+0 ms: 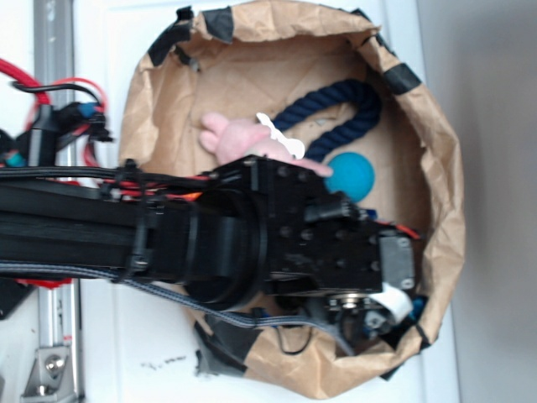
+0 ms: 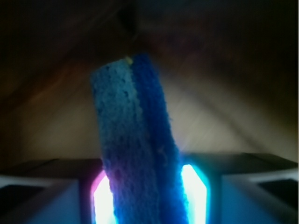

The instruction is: Grab the blue sponge.

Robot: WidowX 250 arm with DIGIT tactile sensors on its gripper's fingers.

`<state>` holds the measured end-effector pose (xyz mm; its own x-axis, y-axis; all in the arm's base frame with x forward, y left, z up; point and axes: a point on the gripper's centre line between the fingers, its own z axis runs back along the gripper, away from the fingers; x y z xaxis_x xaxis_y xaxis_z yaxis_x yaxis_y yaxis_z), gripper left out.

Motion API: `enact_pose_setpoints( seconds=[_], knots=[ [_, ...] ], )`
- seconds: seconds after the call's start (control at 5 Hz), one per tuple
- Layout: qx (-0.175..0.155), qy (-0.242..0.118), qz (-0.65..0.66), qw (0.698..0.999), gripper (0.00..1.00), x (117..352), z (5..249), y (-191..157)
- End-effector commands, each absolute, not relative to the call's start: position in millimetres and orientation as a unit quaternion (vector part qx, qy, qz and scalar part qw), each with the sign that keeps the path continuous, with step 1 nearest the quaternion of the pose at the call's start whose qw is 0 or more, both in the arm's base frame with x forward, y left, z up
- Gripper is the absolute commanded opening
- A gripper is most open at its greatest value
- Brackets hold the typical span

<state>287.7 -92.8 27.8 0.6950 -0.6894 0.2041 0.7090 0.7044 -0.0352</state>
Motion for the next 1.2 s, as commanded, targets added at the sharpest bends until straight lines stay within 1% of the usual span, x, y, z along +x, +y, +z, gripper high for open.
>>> enact_pose_setpoints(
  seconds=[0.0, 0.2, 0.4, 0.6, 0.8, 1.0],
  knots=[
    [-0.047, -0.101, -0.245, 0.963, 0.00, 273, 70, -63],
    [-0.035, -0.032, -0.123, 0.991, 0.00, 275, 89, -28],
    [-0.048, 0.041, -0.003, 0.998, 0.00, 275, 106, -18],
    [-0.021, 0.072, 0.076, 0.994, 0.00, 272, 130, -20],
    [-0.014, 0.035, 0.083, 0.996, 0.00, 253, 149, -20],
    [-0.005, 0.016, 0.081, 0.997, 0.00, 241, 156, -30]
  ],
)
